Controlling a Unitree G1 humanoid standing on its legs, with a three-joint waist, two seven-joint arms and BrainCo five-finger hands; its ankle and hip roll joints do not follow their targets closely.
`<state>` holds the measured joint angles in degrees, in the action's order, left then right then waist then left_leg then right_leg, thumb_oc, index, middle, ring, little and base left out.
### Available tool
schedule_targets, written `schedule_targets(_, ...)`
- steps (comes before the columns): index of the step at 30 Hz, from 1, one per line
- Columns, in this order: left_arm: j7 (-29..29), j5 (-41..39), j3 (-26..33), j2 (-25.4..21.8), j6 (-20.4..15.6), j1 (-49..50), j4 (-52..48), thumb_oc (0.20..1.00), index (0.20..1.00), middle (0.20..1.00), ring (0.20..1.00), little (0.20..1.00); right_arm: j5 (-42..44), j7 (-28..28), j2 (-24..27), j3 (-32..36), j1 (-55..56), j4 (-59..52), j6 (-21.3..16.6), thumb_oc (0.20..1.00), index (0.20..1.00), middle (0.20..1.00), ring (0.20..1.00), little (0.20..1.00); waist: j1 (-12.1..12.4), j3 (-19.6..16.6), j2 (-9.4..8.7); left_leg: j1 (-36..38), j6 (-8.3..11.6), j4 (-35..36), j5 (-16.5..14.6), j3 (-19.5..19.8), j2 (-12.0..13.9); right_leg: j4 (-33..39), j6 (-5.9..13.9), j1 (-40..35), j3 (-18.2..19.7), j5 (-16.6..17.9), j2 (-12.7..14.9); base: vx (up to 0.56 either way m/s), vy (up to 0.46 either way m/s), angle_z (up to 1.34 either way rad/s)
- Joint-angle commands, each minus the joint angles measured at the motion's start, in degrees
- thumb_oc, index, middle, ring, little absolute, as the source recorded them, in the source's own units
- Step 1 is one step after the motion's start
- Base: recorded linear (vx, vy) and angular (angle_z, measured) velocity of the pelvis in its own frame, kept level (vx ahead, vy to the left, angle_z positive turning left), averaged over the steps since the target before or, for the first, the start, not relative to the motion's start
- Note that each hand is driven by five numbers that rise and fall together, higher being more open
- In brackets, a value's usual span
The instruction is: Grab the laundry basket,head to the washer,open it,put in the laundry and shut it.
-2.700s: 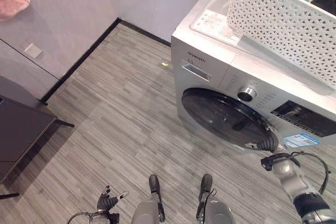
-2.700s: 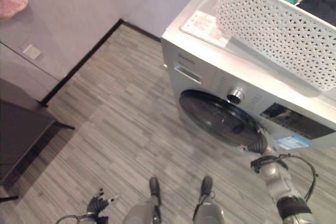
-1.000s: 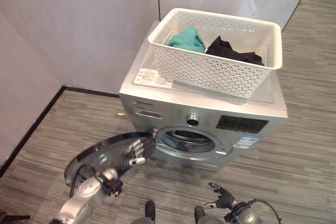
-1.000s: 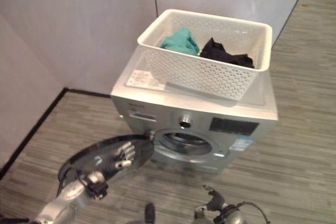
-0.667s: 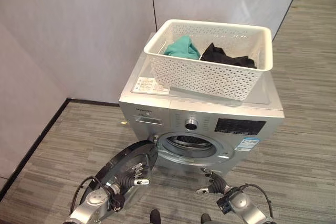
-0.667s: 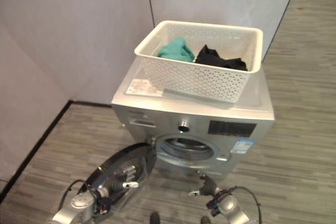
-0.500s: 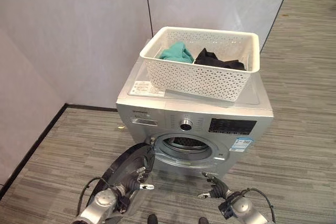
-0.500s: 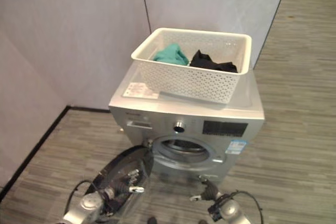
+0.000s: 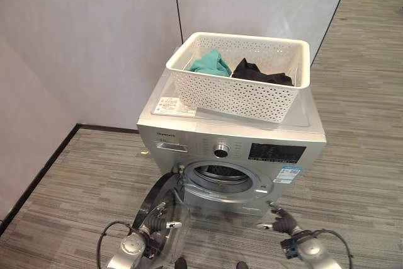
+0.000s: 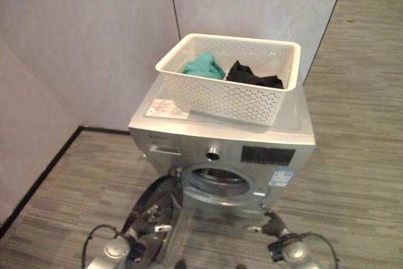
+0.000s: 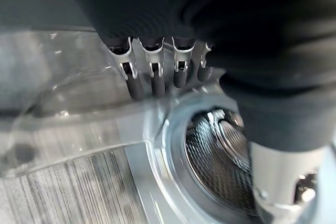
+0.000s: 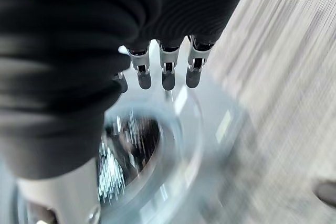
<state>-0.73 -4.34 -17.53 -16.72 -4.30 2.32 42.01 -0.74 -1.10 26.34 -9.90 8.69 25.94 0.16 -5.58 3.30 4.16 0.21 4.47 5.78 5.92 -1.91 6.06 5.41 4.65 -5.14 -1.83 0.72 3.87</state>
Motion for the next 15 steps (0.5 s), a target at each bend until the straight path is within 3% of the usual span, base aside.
schedule_targets(1,6.7,3.5,4.6,-2.7,1.7,-4.9,7.5,1.0,1.0,1.0,1.0,1.0,2.2,-2.7,3.2,4.4,-1.2,-7.1,-2.5,1.0,1.0,1.0,1.0,1.0,0.6,1.6,-0.98,3.1,0.22,-0.8,-6.8,-0.2,2.2,-7.3,1.7,1.1,-1.6,-9.5,3.3,0.03,-0.016,-0.05)
schedule_targets(5,10.0,5.8,6.6,-1.0,2.7,-7.0,16.2,1.0,1.0,1.0,1.0,1.0,1.2,-4.1,4.9,7.6,-1.0,-10.6,-3.1,1.0,1.0,1.0,1.0,1.0,0.4,0.9,-1.15,3.1,0.38,-0.8,-6.8,-0.2,2.5,-7.1,1.51,0.9,-1.7,-9.8,3.0,0.01,-0.004,-0.01)
schedule_targets(11,10.5,4.2,7.4,-0.7,2.4,-6.7,15.2,1.0,1.0,1.0,1.0,1.0,1.2,-5.9,4.8,9.8,-0.9,-14.3,-3.5,1.0,1.0,1.0,1.0,1.0,0.5,0.7,-0.99,3.1,0.48,-0.8,-7.0,-0.1,2.7,-6.9,1.46,0.5,-2.1,-9.9,3.0,0.0,0.0,0.0)
schedule_targets(15,12.5,1.2,9.9,-1.6,2.2,-6.3,12.1,1.0,1.0,1.0,1.0,1.0,3.2,-10.8,3.6,14.4,-2.3,-20.5,-5.1,1.0,1.0,1.0,1.0,1.0,0.9,0.7,-1.3,3.5,0.62,-0.8,-6.8,0.2,3.2,-7.0,1.05,0.0,-2.0,-10.5,2.5,0.02,-0.004,0.04)
